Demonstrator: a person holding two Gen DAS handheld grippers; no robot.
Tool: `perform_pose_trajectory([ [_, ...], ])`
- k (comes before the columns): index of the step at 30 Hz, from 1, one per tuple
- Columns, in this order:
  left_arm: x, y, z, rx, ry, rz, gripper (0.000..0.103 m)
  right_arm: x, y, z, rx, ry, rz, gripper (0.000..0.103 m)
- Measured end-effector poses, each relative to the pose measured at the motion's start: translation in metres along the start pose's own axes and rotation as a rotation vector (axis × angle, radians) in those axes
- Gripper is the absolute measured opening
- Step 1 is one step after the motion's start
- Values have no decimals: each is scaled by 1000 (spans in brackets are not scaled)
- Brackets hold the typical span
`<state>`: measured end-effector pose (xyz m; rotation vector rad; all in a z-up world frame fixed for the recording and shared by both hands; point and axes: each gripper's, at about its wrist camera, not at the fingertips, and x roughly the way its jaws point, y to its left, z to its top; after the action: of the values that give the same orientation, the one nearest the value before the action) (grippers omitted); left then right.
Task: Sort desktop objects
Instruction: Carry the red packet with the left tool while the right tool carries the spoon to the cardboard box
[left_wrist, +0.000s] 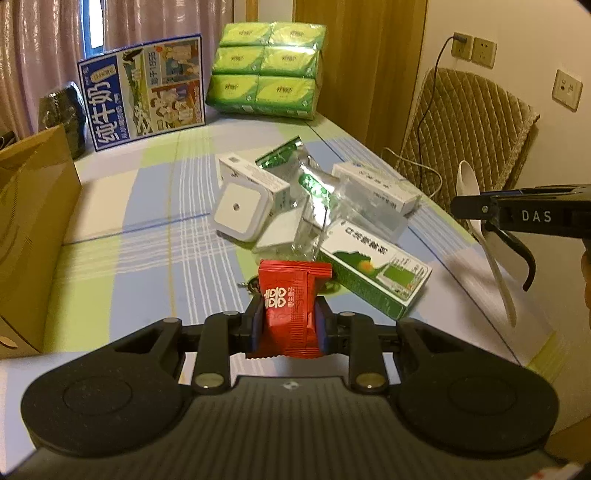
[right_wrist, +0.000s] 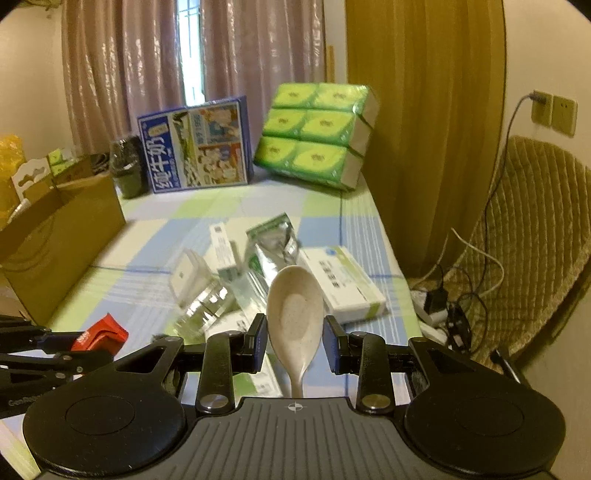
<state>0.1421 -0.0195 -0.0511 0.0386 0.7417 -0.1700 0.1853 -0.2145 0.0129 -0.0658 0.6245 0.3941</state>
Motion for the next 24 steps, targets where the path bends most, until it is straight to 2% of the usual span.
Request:
perform_pose_trajectory([
  [15, -67, 35, 29, -22, -92, 73, 23, -32, 76, 62, -30, -75, 118, 29],
  [24, -113, 95, 35, -60, -127, 160, 23, -28, 152, 92, -66, -88, 237, 29],
])
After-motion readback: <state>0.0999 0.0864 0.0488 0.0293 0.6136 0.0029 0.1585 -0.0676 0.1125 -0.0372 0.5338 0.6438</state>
